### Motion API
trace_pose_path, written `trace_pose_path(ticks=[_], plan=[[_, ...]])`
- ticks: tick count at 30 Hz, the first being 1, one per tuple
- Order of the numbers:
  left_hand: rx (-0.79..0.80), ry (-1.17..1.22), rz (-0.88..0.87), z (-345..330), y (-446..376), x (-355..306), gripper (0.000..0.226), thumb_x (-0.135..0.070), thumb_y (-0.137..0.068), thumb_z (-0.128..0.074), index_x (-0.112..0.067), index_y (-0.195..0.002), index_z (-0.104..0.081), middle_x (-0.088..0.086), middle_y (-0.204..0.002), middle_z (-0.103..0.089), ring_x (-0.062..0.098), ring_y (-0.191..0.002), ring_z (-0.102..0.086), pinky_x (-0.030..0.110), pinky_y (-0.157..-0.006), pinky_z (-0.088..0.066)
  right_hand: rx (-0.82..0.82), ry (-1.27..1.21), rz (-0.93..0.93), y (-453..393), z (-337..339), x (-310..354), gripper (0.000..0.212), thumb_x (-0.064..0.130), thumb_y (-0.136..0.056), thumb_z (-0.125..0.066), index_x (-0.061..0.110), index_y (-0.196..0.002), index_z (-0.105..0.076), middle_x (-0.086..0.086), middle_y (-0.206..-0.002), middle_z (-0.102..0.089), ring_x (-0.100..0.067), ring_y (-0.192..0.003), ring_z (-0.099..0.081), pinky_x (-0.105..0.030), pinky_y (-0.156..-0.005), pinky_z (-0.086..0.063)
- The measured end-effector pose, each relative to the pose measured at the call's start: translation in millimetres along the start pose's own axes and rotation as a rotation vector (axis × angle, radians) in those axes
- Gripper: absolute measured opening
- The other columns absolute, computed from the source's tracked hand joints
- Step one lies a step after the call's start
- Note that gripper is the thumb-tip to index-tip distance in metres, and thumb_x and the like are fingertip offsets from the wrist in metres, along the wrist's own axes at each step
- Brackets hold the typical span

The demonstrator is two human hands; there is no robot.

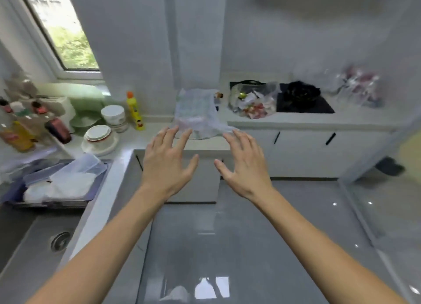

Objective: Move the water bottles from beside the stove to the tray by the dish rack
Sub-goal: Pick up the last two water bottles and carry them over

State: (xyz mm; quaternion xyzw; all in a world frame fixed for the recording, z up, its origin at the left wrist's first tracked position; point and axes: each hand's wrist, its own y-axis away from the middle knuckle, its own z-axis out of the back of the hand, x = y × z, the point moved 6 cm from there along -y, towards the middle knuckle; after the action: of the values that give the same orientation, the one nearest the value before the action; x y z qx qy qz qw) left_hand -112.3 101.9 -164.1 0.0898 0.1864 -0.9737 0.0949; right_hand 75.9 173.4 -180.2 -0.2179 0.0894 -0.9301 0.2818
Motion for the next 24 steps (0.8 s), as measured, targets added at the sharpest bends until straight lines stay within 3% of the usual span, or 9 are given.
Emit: trace_pose_path(ticks=[13,24], plan=[[0.098,0.179,-0.421,-185,-265,-223,0.072,-0.060,-0.095,-0.045,-0.027,-0.158,-0.043,0.008,-0.161,-0.045,0.031,-0.152,-0.034,0.051,-0.121,-0.034,-0.123,0.146,-0.435,-103,59,-308,0.073,0.062,-0.097,-0.050,0.027,-0.160,-0.034,-0.004,-0.167,-0.033,-0.027,-0.155,-0.027,-0.049,-0.126,-0.027],[0.123,0.241,-0.604,-281,-452,-407,0.070,-0.058,-0.097,-0.047,-0.025,-0.158,-0.043,0.006,-0.160,-0.046,0.029,-0.153,-0.035,0.051,-0.121,-0.035,-0.222,0.201,-0.598,-186,127,-513,0.071,0.063,-0.098,-0.046,0.024,-0.157,-0.039,-0.002,-0.159,-0.041,-0.025,-0.149,-0.036,-0.050,-0.119,-0.036]])
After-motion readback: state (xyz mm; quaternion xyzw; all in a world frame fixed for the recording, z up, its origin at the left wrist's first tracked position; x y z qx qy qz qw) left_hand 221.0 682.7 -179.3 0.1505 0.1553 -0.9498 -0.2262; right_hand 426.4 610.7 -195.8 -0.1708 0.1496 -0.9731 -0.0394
